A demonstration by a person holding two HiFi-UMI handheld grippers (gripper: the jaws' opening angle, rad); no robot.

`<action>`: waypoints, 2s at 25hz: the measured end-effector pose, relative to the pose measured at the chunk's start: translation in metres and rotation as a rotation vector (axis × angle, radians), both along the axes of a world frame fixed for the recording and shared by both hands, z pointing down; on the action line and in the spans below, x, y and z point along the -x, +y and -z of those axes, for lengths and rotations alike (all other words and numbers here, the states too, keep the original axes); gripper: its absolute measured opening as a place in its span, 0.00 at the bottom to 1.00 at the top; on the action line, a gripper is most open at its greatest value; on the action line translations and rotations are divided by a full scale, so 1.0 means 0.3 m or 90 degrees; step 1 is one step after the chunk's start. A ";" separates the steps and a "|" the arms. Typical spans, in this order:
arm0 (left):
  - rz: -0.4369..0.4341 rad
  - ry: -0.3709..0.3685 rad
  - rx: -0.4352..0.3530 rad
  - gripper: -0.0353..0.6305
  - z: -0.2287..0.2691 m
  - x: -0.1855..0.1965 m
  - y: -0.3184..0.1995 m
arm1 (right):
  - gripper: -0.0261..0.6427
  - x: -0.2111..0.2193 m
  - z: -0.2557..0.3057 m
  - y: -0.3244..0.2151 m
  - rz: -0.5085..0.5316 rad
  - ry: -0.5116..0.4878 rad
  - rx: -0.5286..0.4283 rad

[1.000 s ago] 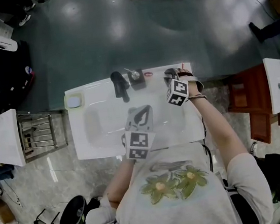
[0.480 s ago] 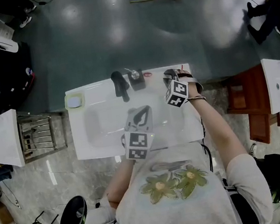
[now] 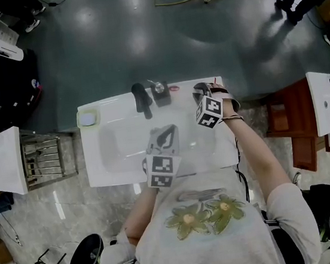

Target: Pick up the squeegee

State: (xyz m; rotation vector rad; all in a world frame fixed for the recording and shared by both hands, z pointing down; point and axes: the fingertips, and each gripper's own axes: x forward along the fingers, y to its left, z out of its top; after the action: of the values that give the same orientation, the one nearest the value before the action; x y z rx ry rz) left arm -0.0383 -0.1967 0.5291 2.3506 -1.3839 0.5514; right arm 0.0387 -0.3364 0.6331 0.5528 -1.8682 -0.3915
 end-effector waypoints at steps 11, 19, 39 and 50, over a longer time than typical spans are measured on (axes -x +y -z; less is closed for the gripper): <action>-0.001 -0.003 -0.006 0.07 0.018 0.005 0.047 | 0.17 -0.021 0.040 0.047 -0.010 -0.001 -0.016; 0.003 0.003 -0.003 0.07 0.011 0.013 0.092 | 0.17 -0.034 0.036 0.111 -0.011 0.008 -0.017; -0.026 0.000 -0.003 0.07 0.022 0.020 0.171 | 0.17 0.027 0.113 0.269 0.017 -0.019 -0.029; -0.028 0.000 -0.007 0.07 0.037 0.029 0.205 | 0.17 0.059 0.189 0.353 0.017 -0.063 -0.044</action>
State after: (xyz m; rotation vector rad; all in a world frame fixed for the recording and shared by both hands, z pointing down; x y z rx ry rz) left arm -0.0469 -0.1352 0.5181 2.3945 -1.3410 0.5571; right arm 0.0210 -0.2305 0.5765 0.6038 -1.9650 -0.4558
